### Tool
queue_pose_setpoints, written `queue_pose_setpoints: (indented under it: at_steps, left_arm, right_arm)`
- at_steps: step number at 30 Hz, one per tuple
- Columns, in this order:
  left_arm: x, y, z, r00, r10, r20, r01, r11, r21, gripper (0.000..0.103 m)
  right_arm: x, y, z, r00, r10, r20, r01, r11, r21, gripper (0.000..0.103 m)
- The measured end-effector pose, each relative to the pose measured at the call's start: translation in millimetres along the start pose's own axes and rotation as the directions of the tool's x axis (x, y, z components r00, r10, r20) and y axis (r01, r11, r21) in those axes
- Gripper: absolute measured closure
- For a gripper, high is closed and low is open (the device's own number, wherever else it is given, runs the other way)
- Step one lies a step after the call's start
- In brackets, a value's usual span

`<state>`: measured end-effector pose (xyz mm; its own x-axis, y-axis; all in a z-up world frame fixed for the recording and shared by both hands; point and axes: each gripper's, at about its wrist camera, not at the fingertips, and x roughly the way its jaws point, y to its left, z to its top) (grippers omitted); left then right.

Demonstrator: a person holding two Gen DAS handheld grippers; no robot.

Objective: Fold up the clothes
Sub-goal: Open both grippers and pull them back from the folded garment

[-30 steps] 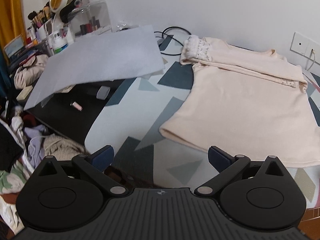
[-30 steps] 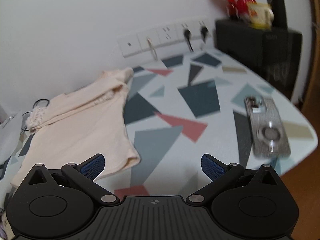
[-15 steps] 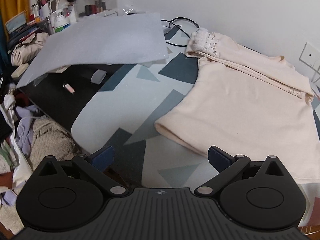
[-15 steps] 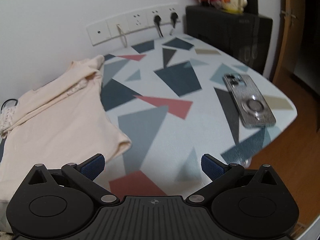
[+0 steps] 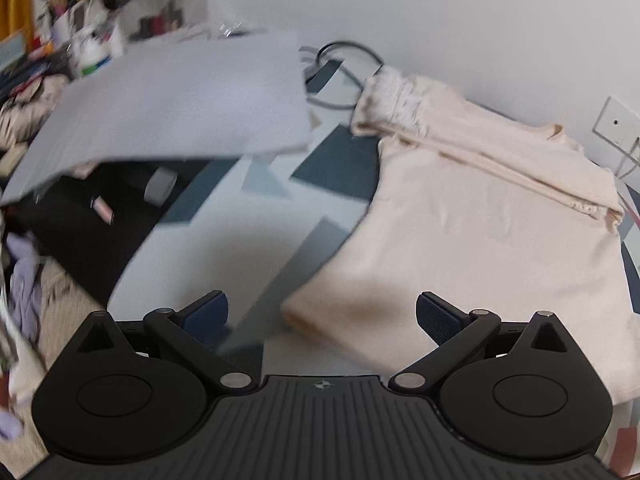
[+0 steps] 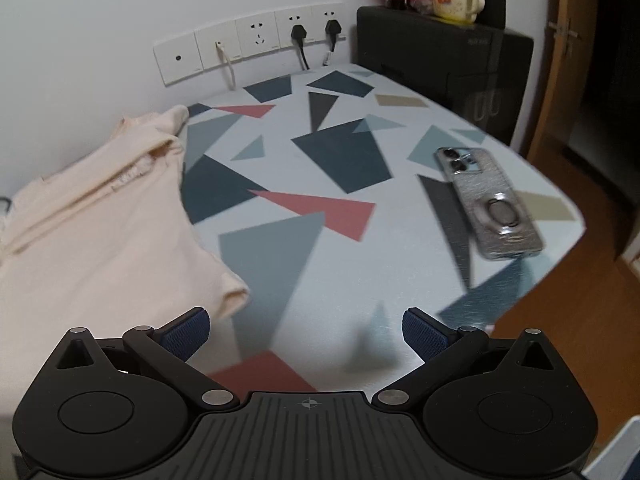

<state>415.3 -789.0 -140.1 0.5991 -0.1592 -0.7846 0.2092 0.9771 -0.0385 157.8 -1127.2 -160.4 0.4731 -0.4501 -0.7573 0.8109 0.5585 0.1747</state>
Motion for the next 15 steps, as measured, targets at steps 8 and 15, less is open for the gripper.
queue_pose_setpoints:
  at_steps: [8,15]
  left_arm:
    - [27.7,-5.1,14.7,0.992,-0.109,-0.056,0.117,0.98,0.161,0.001]
    - [50.6,-11.5,12.4,0.979,-0.163,-0.123,0.188,0.954,0.232,0.001]
  right_arm:
    - [7.8,-5.6,-22.2,0.987,0.153,0.047,-0.154,0.988,0.009,0.001]
    - [23.0,16.0,-10.0,0.974,0.224,0.021,-0.218,0.963,-0.157,0.001]
